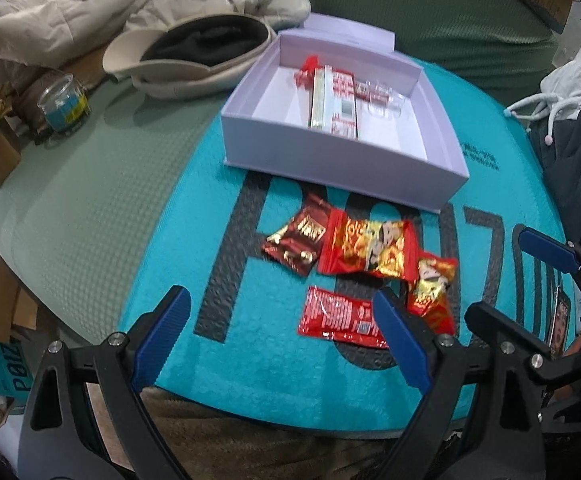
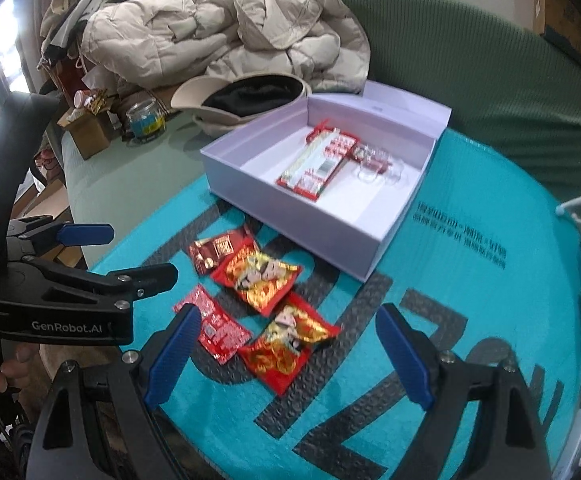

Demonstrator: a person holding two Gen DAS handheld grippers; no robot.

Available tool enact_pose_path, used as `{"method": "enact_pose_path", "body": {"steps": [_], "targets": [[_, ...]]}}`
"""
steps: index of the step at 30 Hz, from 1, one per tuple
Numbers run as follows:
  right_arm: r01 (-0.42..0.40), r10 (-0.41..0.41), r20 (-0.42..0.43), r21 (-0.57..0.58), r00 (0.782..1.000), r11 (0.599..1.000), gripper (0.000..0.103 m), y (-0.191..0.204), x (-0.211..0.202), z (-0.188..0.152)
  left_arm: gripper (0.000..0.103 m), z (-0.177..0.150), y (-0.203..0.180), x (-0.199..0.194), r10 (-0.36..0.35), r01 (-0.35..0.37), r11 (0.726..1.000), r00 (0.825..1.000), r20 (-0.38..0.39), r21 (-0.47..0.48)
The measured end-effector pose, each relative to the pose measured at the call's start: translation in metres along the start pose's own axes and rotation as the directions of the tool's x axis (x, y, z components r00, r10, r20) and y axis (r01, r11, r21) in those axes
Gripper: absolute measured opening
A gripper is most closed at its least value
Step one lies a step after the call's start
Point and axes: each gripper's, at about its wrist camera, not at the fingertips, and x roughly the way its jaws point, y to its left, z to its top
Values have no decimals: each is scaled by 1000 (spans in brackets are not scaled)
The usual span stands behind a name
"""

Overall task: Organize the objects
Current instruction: 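Move both tools back from the box toward the red snack packets on the mat, then grasp the red snack packet with the left tool while the right tool grasps the gold snack bag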

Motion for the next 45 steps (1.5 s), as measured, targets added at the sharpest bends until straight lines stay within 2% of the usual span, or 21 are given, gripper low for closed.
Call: {"method": "enact_pose_path", "body": {"steps": [5,10,22,25,28,32,41,45], "targets": [[-14,15,-36,31,999,999,90,-4,14,-11,92,-10,0,14,-2,1,1000,999,-40,-6],[-22,26,-68,55,997,998,90,-8,29,-20,92,-21,0,26,-34,31,999,996,-77,-33],[-12,18,-91,62,996,998,89,-15,52,-24,92,-26,1,40,-3,-3,999,993,-114,-50],[-36,43,-100,73,994,997,82,-17,57,-25,92,-27,3,43,-1,-7,998,992,-122,-62],[-58,70,-121,98,990,993,70,-21,64,-26,92,-28,6,44,-34,24,996,992,-120,-89],[-68,79,-114,95,990,993,50,-23,63,-25,92,-28,1,44,-55,46,996,992,-117,-80],[-46,58,-118,101,991,994,49,-37,55,-34,92,-27,-30,48,-77,80,997,988,-132,18],[-34,48,-125,108,991,994,49,-47,48,-40,92,-28,-43,51,-56,67,995,989,-138,71]]}}
